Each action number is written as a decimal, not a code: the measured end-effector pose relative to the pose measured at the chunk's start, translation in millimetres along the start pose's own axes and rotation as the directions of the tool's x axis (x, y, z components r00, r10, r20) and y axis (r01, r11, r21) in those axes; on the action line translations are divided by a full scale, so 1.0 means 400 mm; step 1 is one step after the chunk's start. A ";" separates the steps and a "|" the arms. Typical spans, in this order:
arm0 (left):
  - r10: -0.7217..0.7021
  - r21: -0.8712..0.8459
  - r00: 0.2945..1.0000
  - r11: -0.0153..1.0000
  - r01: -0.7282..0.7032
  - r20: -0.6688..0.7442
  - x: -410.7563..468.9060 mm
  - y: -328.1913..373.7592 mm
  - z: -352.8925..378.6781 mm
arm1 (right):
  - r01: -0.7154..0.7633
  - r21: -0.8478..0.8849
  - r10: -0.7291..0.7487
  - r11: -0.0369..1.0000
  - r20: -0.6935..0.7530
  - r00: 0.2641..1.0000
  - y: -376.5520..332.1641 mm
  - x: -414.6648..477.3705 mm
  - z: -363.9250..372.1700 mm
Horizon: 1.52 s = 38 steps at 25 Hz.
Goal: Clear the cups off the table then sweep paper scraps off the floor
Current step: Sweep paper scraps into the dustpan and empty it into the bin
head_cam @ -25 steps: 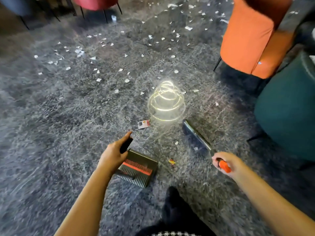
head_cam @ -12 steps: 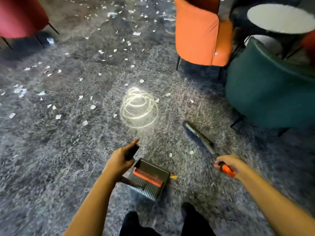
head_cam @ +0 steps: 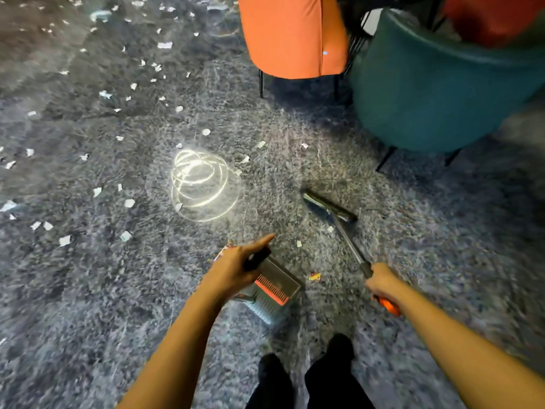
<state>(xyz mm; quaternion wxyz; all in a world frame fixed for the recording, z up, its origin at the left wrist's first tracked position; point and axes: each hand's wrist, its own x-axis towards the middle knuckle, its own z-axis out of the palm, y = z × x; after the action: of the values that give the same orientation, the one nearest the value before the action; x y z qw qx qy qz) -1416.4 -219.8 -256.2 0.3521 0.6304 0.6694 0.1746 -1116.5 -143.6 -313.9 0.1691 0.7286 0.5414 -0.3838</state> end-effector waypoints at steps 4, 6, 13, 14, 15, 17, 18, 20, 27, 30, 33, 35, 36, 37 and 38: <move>0.039 -0.015 0.999 0.999 -0.039 0.020 -0.013 -0.021 -0.011 | -0.039 0.072 0.039 0.997 0.008 0.999 0.042 -0.049 0.068; 0.035 -0.027 0.999 0.999 -0.035 0.018 -0.011 -0.028 -0.018 | -0.049 0.114 0.046 0.992 0.027 0.999 0.050 -0.079 0.092; 0.023 0.039 0.998 0.999 -0.025 0.065 0.017 -0.035 -0.028 | -0.079 0.319 0.037 0.945 0.136 0.990 0.022 -0.226 0.152; 0.029 0.041 0.998 0.999 -0.031 0.061 0.020 -0.036 -0.026 | -0.086 0.371 0.029 0.925 0.157 0.987 0.015 -0.247 0.158; 0.033 0.045 0.998 0.998 -0.035 0.058 0.022 -0.037 -0.025 | -0.095 0.422 0.022 0.902 0.177 0.984 0.008 -0.265 0.161; 0.033 0.053 0.998 0.998 -0.036 0.055 0.027 -0.038 -0.024 | -0.111 0.497 0.005 0.860 0.210 0.978 -0.001 -0.299 0.162; 0.030 0.057 0.998 0.998 -0.034 0.056 0.029 -0.038 -0.024 | -0.120 0.520 -0.003 0.845 0.228 0.974 -0.003 -0.313 0.160; 0.025 0.059 0.998 0.998 -0.028 0.055 0.031 -0.036 -0.025 | -0.134 0.536 -0.019 0.833 0.271 0.962 -0.006 -0.339 0.153; 0.072 0.038 0.997 0.997 -0.072 0.018 0.025 -0.037 -0.028 | -0.172 0.587 -0.106 0.791 0.408 0.907 -0.001 -0.408 0.101; 0.051 0.040 0.998 0.998 -0.053 0.042 0.023 -0.034 -0.032 | -0.127 0.540 -0.114 0.832 0.390 0.914 0.015 -0.423 0.075; 0.062 -0.002 0.996 0.998 -0.062 0.061 0.000 -0.029 -0.036 | -0.122 0.553 -0.100 0.824 0.354 0.930 0.036 -0.427 0.052; 0.093 0.008 0.990 0.996 -0.094 0.102 -0.024 -0.024 -0.034 | -0.115 0.553 -0.087 0.825 0.326 0.941 0.053 -0.427 0.047; 0.106 0.019 0.987 0.994 -0.109 0.124 -0.034 -0.021 -0.032 | -0.111 0.546 -0.074 0.830 0.305 0.950 0.061 -0.425 0.050; 0.119 0.025 0.983 0.992 -0.123 0.138 -0.042 -0.017 -0.030 | -0.106 0.538 -0.060 0.836 0.281 0.958 0.068 -0.422 0.054; 0.131 0.023 0.981 0.991 -0.135 0.146 -0.049 -0.013 -0.028 | -0.103 0.532 -0.046 0.841 0.260 0.965 0.075 -0.419 0.061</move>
<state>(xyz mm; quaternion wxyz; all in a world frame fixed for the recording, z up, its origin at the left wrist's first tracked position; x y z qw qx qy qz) -1428.9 -237.0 -247.0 0.3767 0.6904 0.6014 0.1405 -1118.1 -280.8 -210.5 0.0327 0.6974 0.3730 -0.6111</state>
